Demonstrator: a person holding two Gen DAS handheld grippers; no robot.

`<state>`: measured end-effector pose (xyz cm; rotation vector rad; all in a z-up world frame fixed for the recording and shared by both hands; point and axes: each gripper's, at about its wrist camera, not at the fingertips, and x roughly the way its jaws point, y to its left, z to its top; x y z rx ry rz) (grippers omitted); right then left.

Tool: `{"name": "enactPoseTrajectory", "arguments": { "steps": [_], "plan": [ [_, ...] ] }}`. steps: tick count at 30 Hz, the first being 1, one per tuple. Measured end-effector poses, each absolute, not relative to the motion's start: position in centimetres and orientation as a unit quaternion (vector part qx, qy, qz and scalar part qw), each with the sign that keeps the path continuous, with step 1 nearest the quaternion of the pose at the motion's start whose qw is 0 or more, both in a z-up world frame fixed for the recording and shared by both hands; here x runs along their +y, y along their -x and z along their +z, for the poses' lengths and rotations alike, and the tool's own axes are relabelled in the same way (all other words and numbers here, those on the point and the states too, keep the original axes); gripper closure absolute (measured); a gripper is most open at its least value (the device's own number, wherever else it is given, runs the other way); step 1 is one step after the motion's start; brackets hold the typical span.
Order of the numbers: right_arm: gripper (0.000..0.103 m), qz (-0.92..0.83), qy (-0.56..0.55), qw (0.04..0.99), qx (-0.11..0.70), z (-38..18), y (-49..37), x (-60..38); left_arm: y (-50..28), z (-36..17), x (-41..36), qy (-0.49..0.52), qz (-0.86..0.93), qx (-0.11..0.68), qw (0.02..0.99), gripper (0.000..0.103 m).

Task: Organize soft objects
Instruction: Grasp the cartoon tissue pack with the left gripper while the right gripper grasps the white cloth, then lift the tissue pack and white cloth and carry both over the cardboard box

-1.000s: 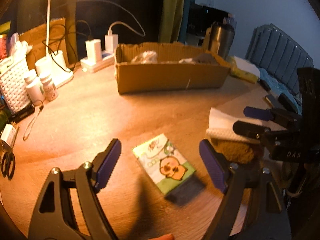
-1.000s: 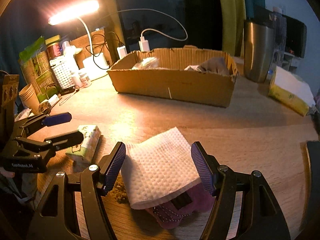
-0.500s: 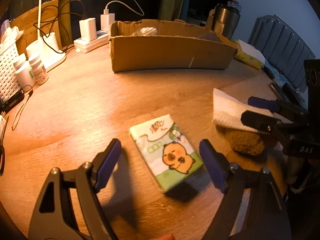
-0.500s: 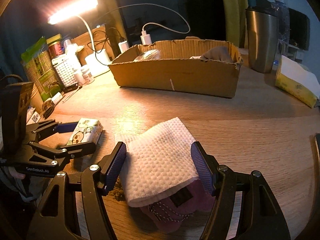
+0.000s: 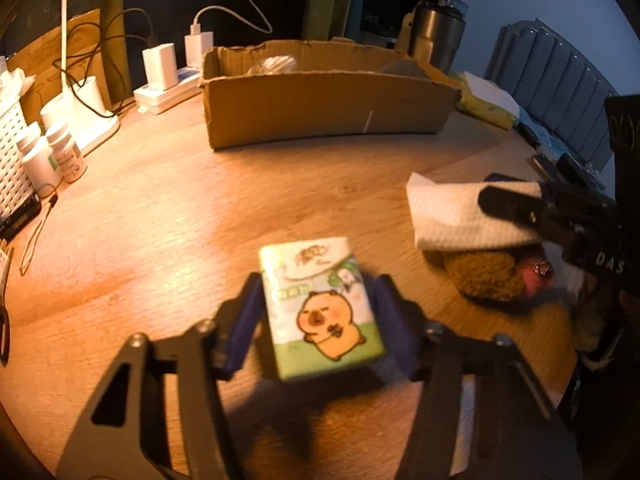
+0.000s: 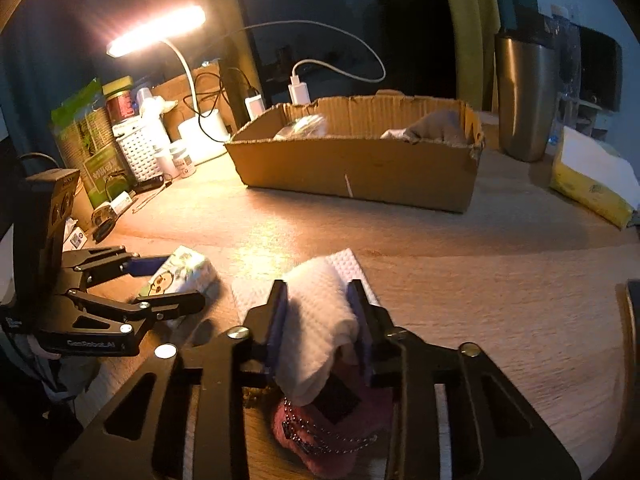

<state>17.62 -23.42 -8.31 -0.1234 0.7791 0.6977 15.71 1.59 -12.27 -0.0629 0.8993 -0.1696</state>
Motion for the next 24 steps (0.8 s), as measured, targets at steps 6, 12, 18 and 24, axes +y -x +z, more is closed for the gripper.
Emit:
{"name": "enactPoseTrajectory", "arguments": {
  "steps": [6,12,18,24],
  "plan": [
    [0.094,0.342,0.075,0.87,0.347,-7.3,-17.5,-23.0,-15.7,-12.2,1.6,0.038,-0.096,0.431,0.896,0.055],
    [0.094,0.347,0.09,0.874,0.329,-6.4,-17.3,-22.5,-15.3,-11.7,1.6,0.045,-0.103,0.42,0.901,0.055],
    [0.094,0.347,0.095,0.882,0.304,-4.5,-17.6,-22.6,-14.8,-9.8,2.2,0.058,-0.105,0.388,0.914,0.055],
    [0.094,0.348,0.102,0.888,0.283,-3.0,-17.9,-22.4,-15.2,-8.5,2.5,0.061,-0.096,0.375,0.92,0.055]
  ]
}}
